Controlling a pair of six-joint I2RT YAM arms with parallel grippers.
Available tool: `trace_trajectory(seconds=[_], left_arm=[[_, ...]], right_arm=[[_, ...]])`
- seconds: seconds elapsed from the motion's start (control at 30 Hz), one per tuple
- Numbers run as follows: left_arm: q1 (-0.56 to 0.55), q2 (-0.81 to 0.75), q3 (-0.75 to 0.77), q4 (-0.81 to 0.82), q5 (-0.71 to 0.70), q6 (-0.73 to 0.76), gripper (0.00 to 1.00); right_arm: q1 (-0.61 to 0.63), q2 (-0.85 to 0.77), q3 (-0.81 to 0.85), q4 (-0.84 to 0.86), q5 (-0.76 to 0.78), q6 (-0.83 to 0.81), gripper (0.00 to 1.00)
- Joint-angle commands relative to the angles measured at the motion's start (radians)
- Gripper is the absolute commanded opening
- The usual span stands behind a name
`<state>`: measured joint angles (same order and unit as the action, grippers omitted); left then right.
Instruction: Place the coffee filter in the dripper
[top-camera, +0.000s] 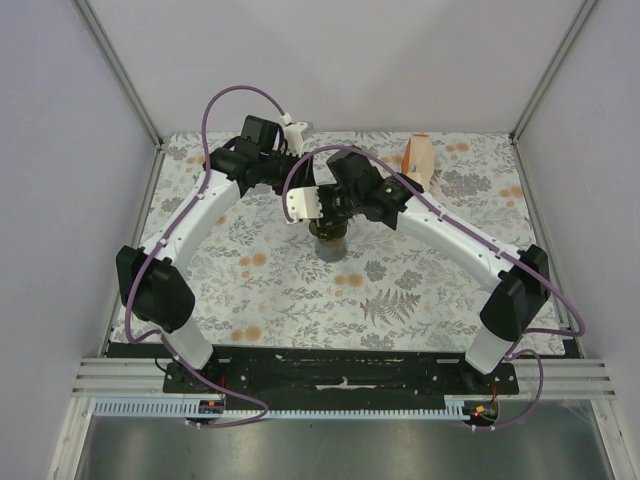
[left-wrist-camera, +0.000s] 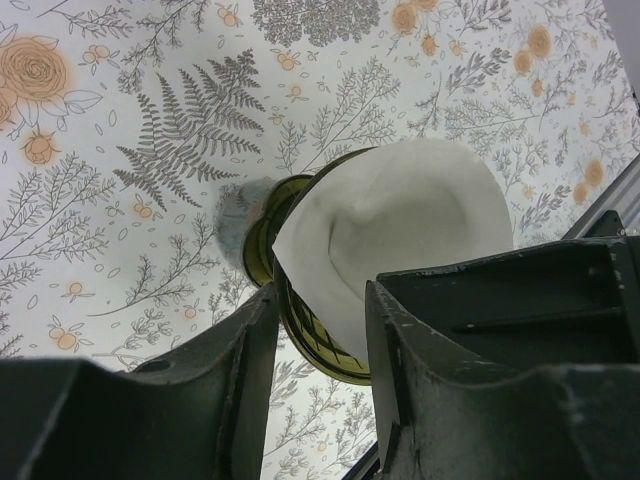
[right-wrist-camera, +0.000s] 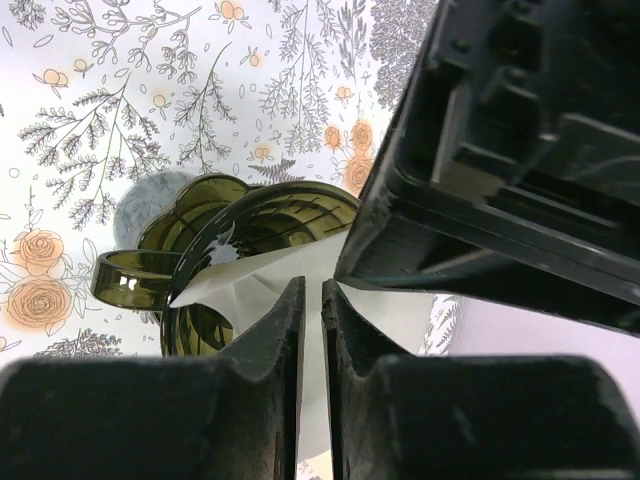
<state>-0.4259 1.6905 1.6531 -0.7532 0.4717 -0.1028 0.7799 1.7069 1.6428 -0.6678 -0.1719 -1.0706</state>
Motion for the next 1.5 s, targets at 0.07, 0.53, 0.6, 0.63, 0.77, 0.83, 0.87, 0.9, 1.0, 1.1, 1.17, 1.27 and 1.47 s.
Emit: trace_trajectory(seconds=[0.07,0.53,0.6,0.63,0.77,0.83,0.87,0.9,1.0,1.1,1.17,1.27,1.47], left_arm=[[-0.013,-0.014,-0.007,0.011,-0.007,0.045,0.45],[-0.025,-0.02,-0.006,0.023,-0.01,0.04,0.43],[-0.027,-0.025,-0.006,0.022,-0.008,0.04,0.43],[-0.027,-0.026,-0.006,0.023,-0.01,0.038,0.43],[-0.027,-0.029,-0.004,0.022,-0.011,0.035,0.43],[-0.027,-0.029,-0.004,0.022,-0.012,0.032,0.43],[-0.027,-0.029,-0.006,0.022,-0.013,0.031,0.43],[-0.028,-0.029,-0.004,0.022,-0.013,0.031,0.43],[-0.027,-0.031,-0.004,0.022,-0.012,0.029,0.43],[-0.027,-0.029,-0.003,0.022,-0.01,0.028,0.43],[-0.028,-0.028,-0.001,0.022,-0.008,0.026,0.43],[-0.027,-0.029,-0.001,0.02,-0.008,0.026,0.43],[-0.028,-0.026,0.0,0.022,-0.01,0.026,0.43]], right_arm=[[-0.013,-0.09,0.025,0.039,-0.066,0.029,0.22],[-0.022,-0.196,-0.037,0.047,-0.284,0.217,0.98],[-0.018,-0.187,-0.041,0.056,-0.269,0.314,0.98],[-0.016,-0.182,-0.044,0.065,-0.246,0.354,0.98],[0.016,-0.167,-0.049,0.07,-0.114,0.491,0.86],[0.031,-0.164,-0.06,0.07,-0.077,0.523,0.83],[0.041,-0.164,-0.067,0.07,-0.048,0.541,0.82],[0.047,-0.162,-0.073,0.066,-0.022,0.552,0.81],[0.059,-0.148,-0.086,0.06,0.058,0.584,0.8],[0.068,-0.109,-0.066,0.03,0.139,0.601,0.79],[0.074,-0.072,-0.045,0.005,0.166,0.606,0.79],[0.085,-0.036,-0.017,-0.01,0.203,0.603,0.77],[0.087,-0.001,-0.006,-0.024,0.21,0.597,0.58]])
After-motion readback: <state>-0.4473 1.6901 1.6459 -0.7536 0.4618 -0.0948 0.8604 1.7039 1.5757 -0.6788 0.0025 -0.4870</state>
